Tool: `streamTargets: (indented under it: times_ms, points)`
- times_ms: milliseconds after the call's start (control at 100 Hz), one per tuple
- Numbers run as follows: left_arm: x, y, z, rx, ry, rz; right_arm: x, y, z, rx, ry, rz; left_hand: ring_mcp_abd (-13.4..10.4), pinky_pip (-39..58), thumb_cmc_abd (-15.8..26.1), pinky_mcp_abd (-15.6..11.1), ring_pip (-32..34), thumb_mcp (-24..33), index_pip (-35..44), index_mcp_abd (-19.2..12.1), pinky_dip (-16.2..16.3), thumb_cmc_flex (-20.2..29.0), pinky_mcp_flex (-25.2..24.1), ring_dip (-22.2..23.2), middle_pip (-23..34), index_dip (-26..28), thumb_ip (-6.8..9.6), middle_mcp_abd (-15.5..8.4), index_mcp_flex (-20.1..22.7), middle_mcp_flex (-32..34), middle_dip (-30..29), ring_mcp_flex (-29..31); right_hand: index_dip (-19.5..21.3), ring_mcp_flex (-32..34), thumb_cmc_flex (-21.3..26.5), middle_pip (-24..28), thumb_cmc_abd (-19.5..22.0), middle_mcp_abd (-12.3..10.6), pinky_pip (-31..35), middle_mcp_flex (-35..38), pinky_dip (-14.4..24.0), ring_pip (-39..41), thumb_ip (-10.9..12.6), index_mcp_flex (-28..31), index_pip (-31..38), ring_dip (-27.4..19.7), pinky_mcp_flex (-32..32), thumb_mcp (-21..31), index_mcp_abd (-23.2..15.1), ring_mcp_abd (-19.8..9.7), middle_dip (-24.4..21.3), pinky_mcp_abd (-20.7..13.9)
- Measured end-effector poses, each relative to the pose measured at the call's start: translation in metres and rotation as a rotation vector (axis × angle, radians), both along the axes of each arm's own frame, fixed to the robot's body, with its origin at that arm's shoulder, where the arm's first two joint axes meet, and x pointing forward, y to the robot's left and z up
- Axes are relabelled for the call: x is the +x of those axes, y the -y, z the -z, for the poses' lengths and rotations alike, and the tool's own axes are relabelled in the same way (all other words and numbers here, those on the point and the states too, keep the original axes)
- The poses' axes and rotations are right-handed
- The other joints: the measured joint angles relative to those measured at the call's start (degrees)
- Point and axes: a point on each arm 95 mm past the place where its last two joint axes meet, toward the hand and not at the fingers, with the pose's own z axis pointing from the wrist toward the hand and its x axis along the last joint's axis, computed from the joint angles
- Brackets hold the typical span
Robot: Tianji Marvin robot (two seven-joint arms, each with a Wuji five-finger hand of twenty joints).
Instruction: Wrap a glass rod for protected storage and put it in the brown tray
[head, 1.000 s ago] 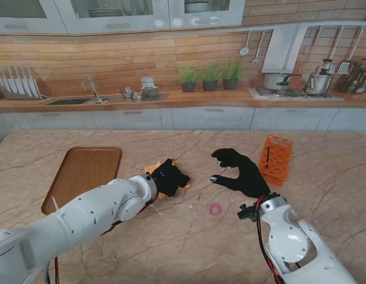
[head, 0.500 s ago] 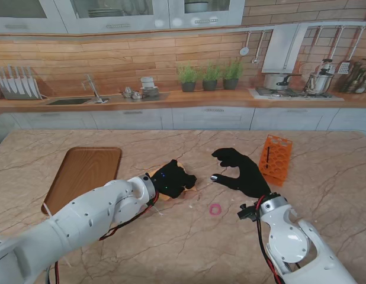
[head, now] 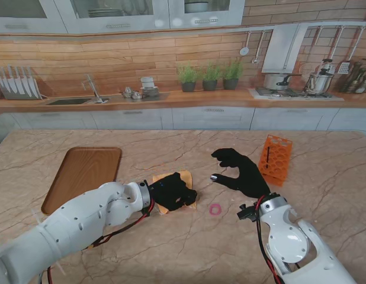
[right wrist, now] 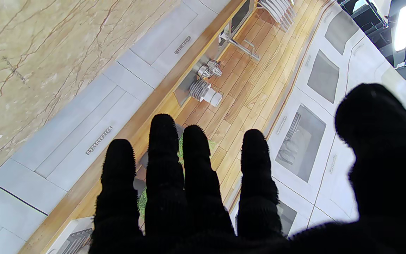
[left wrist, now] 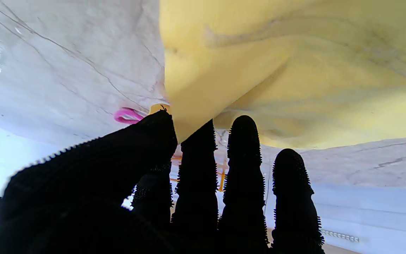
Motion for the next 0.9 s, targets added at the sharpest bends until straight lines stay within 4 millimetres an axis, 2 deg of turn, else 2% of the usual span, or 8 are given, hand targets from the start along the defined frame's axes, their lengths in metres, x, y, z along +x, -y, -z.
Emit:
streamTargets:
  times_ms: [430, 600, 690, 760, 780, 900]
  points:
    - [-0.008, -0.002, -0.006, 0.016, -0.043, 0.063, 0.0, 0.0, 0.001, -0.001, -0.003, -0.003, -0.54, -1.86, 0.1, 0.0, -1.44, -1.4, 0.01, -0.69, -0.56, 0.22, -0.54, -0.58, -1.46, -0.02, 0.0, -0.01, 0.0, -0.01, -0.04, -0.3, -0.01, 0.0, 0.0, -0.01, 0.0, 0.0, 0.01, 0.0, 0.13, 0.0, 0.0, 0.0, -0.52, 0.02, 0.0, 0.0, 0.0, 0.0, 0.0, 0.01]
    - [-0.01, -0.004, -0.01, 0.029, 0.002, 0.071, 0.0, 0.0, 0.001, -0.001, -0.002, -0.003, -0.55, -1.88, 0.1, 0.0, -1.44, -1.41, 0.01, -0.69, -0.56, 0.22, -0.55, -0.59, -1.49, -0.23, -0.01, -0.02, 0.0, -0.02, -0.04, -0.3, -0.01, 0.0, 0.0, -0.01, 0.0, 0.0, 0.02, 0.0, 0.57, 0.0, 0.0, 0.0, -0.52, 0.02, 0.0, 0.0, 0.0, 0.0, 0.0, 0.01]
    - [-0.01, -0.005, -0.012, -0.001, 0.027, 0.055, 0.0, 0.0, 0.001, -0.001, -0.001, -0.003, -0.55, -1.88, 0.15, 0.0, -1.44, -1.52, -0.78, -0.69, -0.56, 0.22, -0.55, -0.59, -2.12, -3.78, -0.01, -0.02, 0.0, -0.02, -0.53, -0.69, -0.01, 0.0, 0.0, -0.01, 0.0, 0.0, 0.02, 0.0, 0.58, 0.0, 0.0, 0.0, -0.52, 0.02, 0.0, 0.0, 0.0, 0.01, 0.0, 0.02]
    - [-0.008, -0.006, -0.015, -0.022, 0.065, 0.016, 0.0, 0.0, 0.001, -0.002, 0.0, -0.003, -0.55, -1.92, 2.12, -0.03, -1.48, -3.75, -2.35, -0.04, -0.56, 0.0, -1.27, -0.59, -2.29, -8.16, -0.01, -0.02, 0.0, -2.39, -1.34, -1.97, -0.01, 0.0, 0.0, -0.01, 0.0, 0.0, 0.02, 0.0, 0.58, 0.0, 0.0, 0.0, -0.52, 0.02, 0.0, 0.0, 0.0, 0.01, 0.0, 0.02]
    - [-0.008, -0.006, -0.015, -0.018, 0.078, 0.001, 0.0, 0.0, 0.001, -0.002, 0.0, -0.003, -0.33, -1.92, 2.41, -0.03, -1.65, -4.49, -3.1, 1.12, -0.56, -0.04, -1.57, -0.59, -2.29, -9.21, -0.01, 0.72, -0.16, -3.39, -2.22, -2.34, -0.01, 0.0, 0.0, -0.01, 0.0, 0.0, 0.02, 0.0, 0.59, 0.0, 0.0, 0.0, -0.52, 0.02, 0.0, 0.0, 0.0, 0.01, 0.0, 0.02]
    - [-0.002, -0.007, -0.016, 0.021, 0.127, -0.088, 0.0, 0.0, 0.001, -0.001, 0.001, -0.001, 1.0, -3.69, 3.6, -0.03, -3.8, -7.98, -8.83, 3.17, -0.72, -3.04, -3.46, -0.7, -0.31, -12.92, -0.01, 2.95, -2.97, -10.62, -9.13, -6.2, -0.01, 0.01, 0.0, -0.02, 0.0, 0.0, 0.02, 0.0, 0.59, 0.0, 0.0, 0.0, -0.52, 0.02, 0.0, 0.0, 0.0, 0.01, 0.0, 0.04]
